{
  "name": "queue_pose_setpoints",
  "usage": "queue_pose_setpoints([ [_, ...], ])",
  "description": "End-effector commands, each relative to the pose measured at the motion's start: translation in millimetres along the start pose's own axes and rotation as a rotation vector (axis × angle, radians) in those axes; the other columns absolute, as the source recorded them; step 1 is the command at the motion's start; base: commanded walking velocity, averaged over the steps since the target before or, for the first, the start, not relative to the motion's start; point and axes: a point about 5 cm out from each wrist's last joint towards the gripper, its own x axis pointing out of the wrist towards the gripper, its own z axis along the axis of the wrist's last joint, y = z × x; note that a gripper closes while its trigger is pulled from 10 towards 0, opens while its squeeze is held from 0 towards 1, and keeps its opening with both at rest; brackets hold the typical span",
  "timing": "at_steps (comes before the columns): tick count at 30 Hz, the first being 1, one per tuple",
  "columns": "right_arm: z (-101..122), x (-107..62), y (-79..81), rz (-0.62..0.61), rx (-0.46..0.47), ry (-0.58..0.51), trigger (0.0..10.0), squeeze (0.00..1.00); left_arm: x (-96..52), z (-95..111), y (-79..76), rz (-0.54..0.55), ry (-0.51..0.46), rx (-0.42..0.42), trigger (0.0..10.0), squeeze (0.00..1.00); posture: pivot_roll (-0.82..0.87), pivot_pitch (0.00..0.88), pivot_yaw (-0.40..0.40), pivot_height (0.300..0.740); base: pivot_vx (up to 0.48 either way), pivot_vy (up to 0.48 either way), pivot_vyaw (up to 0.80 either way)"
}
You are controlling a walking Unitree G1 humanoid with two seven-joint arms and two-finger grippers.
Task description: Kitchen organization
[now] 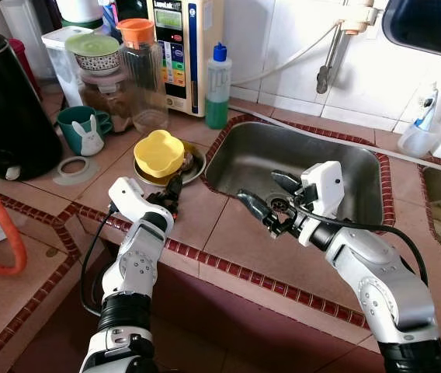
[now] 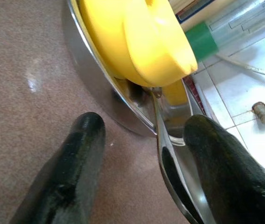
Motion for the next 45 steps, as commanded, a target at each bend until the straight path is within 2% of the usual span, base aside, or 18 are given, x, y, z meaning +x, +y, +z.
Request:
queue_pose_setpoints([
  [1,4.5,-0.6,8.6,0.065,0.003,-0.006,10.0,0.00,2.2,0.4,-4.4,-0.014,0.004,-0.010,0.0,0.00,0.08,0.000,0.019,0.740,0.000,0.000,0.00],
  [5,1.6,-3.8,15.0,0.120,0.016,0.015,10.0,0.00,2.3,0.4,-4.7,-0.015,0.003,-0.013,0.0,0.00,0.07,0.000,0.019,0.740,0.000,0.000,0.00],
  [21,-0.7,-4.6,17.8,0.133,0.018,0.034,10.0,0.00,2.6,1.0,-5.8,-0.016,0.000,-0.013,0.0,0.00,0.08,0.000,0.016,0.740,0.000,0.000,0.00],
  [36,0.5,-1.9,16.7,0.130,0.008,0.031,10.0,0.00,-4.3,-0.2,-29.0,-0.058,0.031,-0.057,0.0,0.00,0.08,0.000,0.017,0.740,0.000,0.000,0.00],
  [45,0.1,-1.5,15.6,0.128,0.004,0.034,10.0,0.00,-11.4,-4.5,-27.5,-0.041,0.046,-0.069,0.0,0.00,0.08,0.000,0.015,0.740,0.000,0.000,0.00],
])
